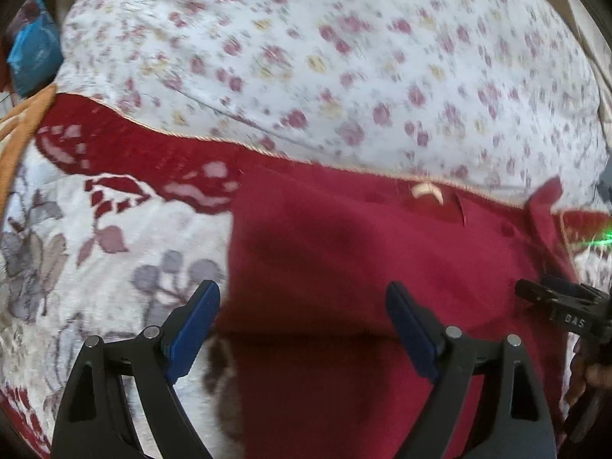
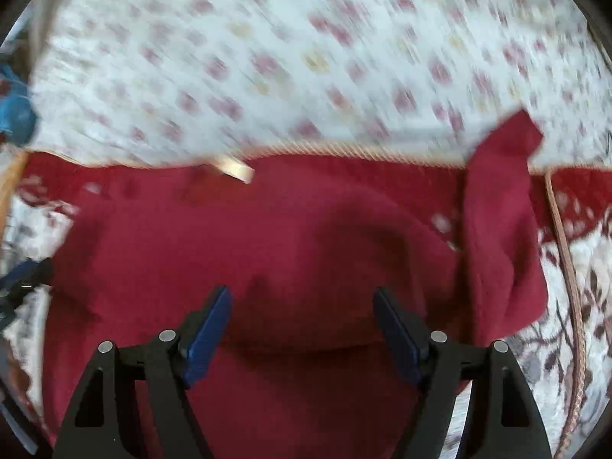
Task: Fold small clothes
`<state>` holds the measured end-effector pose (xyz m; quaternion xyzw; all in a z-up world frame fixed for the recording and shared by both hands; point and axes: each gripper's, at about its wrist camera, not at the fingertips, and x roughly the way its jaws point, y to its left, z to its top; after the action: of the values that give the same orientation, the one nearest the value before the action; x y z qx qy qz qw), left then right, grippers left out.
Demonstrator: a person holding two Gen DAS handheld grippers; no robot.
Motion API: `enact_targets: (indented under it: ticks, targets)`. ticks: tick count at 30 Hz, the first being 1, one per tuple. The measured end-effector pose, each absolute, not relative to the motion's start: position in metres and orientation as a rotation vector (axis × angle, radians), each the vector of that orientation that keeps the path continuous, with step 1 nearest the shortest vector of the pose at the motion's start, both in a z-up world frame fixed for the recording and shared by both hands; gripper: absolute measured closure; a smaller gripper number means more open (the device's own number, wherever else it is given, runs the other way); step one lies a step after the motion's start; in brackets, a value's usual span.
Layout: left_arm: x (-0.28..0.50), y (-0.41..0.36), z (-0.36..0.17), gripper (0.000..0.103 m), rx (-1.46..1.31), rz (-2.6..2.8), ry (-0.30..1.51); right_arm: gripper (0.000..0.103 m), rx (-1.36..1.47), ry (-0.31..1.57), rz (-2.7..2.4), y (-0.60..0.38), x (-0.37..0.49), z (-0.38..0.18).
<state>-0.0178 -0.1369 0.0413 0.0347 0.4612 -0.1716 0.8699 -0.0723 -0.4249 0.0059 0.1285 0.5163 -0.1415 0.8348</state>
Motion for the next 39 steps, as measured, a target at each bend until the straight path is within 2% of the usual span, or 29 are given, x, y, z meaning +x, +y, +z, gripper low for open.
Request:
enact_targets:
  ticks: [8, 15, 20, 23, 31, 39]
  targets:
    - [-0.017, -0.142, 0.032, 0.016, 0.109, -0.337, 0.98, 0.021, 0.342, 0.939, -0.417, -0.492, -0.097, 0.06]
    - [-0.019, -0.138, 0.046, 0.015, 0.04, -0.381, 0.962, 0.02, 0.439, 0.962, -0.403, -0.506, -0.13, 0.054]
    - [-0.033, -0.143, 0.052, 0.015, 0.038, -0.44, 0.935, 0.017, 0.555, 0.848, -0.391, -0.505, -0.156, 0.049]
    - [-0.039, -0.149, 0.052, 0.015, 0.061, -0.448, 0.899, 0.017, 0.616, 0.865, -0.371, -0.51, -0.154, 0.042]
    - [-0.042, -0.163, 0.052, 0.015, 0.063, -0.501, 0.89, 0.017, 0.506, 0.854, -0.418, -0.511, -0.152, 0.045]
    - [-0.032, -0.155, 0.048, 0.015, 0.049, -0.483, 0.912, 0.014, 0.474, 0.846, -0.546, -0.562, -0.124, 0.051]
